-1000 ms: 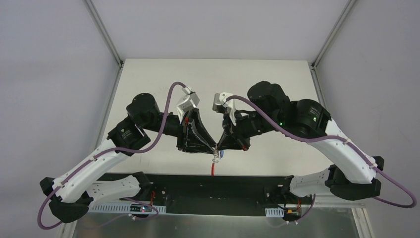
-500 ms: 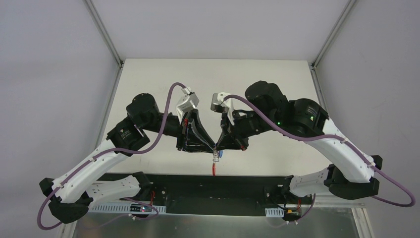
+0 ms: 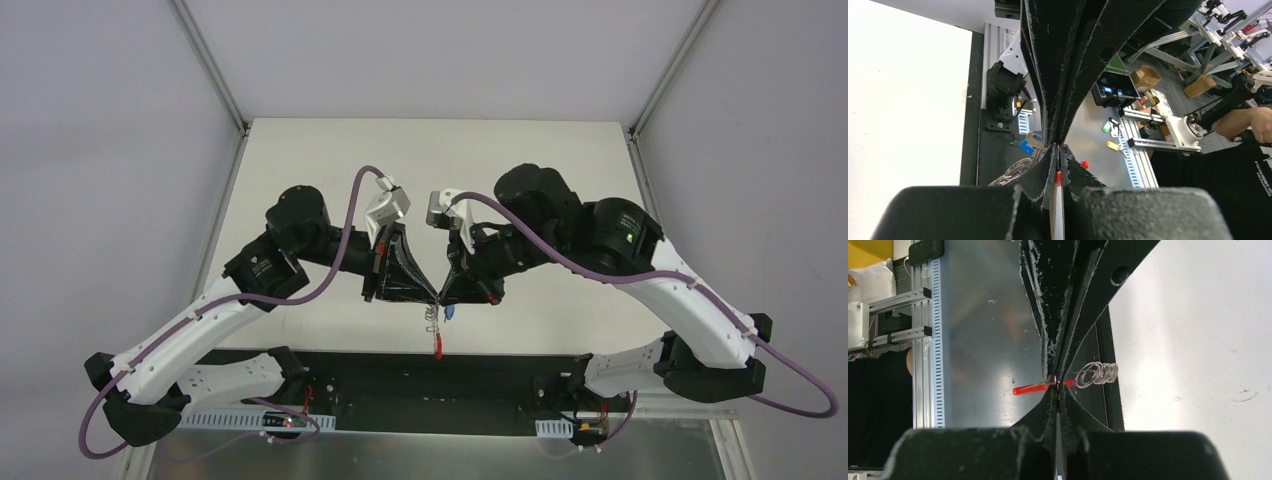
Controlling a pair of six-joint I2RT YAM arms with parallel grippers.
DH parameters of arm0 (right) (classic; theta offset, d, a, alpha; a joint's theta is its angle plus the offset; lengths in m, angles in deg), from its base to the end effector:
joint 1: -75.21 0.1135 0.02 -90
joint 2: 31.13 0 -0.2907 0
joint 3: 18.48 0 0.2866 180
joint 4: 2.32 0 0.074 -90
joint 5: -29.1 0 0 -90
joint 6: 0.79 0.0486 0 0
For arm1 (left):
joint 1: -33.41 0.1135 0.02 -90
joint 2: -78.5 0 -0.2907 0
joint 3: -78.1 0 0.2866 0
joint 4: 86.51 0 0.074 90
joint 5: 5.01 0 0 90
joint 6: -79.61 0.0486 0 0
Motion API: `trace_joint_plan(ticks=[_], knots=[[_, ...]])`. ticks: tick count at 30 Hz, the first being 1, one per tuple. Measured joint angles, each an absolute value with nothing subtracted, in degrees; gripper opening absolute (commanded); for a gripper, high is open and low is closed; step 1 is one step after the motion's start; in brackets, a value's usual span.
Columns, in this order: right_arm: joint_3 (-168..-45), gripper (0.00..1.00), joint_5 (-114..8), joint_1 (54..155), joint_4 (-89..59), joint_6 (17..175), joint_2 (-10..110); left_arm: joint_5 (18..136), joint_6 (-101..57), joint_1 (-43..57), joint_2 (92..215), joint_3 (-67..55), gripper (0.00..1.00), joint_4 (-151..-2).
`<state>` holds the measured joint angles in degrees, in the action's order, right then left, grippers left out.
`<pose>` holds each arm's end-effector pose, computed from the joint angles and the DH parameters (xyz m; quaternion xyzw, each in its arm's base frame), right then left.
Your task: Put the keys on the keyring
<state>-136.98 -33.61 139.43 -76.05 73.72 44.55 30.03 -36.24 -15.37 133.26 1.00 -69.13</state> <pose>0.0925 0.2428 0.5298 -0.6311 0.5745 0.3846 0.3518 0.1143 -0.1909 0.4687 0.4525 0.5200 -0.6444 0.3310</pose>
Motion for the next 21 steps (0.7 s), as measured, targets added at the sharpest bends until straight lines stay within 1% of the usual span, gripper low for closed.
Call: trace_joint_plan(ticks=[5,6,11,15,21], knots=[[-136.9,0.00,-33.6,139.4,-76.5,73.7,44.6,30.2,-35.4,-15.4,133.6,1.0,0.00,-69.1],[-136.7,0.01,-33.5,139.3,-76.4,73.7,44.5,30.2,-34.9,-15.4,133.5,1.0,0.00,-69.0],[-135.0,0.26,-33.4,139.2,-74.3,74.2,43.3,31.8,-33.4,-15.4,132.8,1.0,0.00,-68.5],[-132.8,0.38,-33.2,139.2,-71.2,75.1,40.4,33.2,-32.2,-15.4,131.6,1.0,0.00,-68.1],[-128.8,0.40,-34.2,139.2,-65.8,76.5,33.2,34.1,-31.5,-15.8,129.9,1.0,0.00,-69.0]])
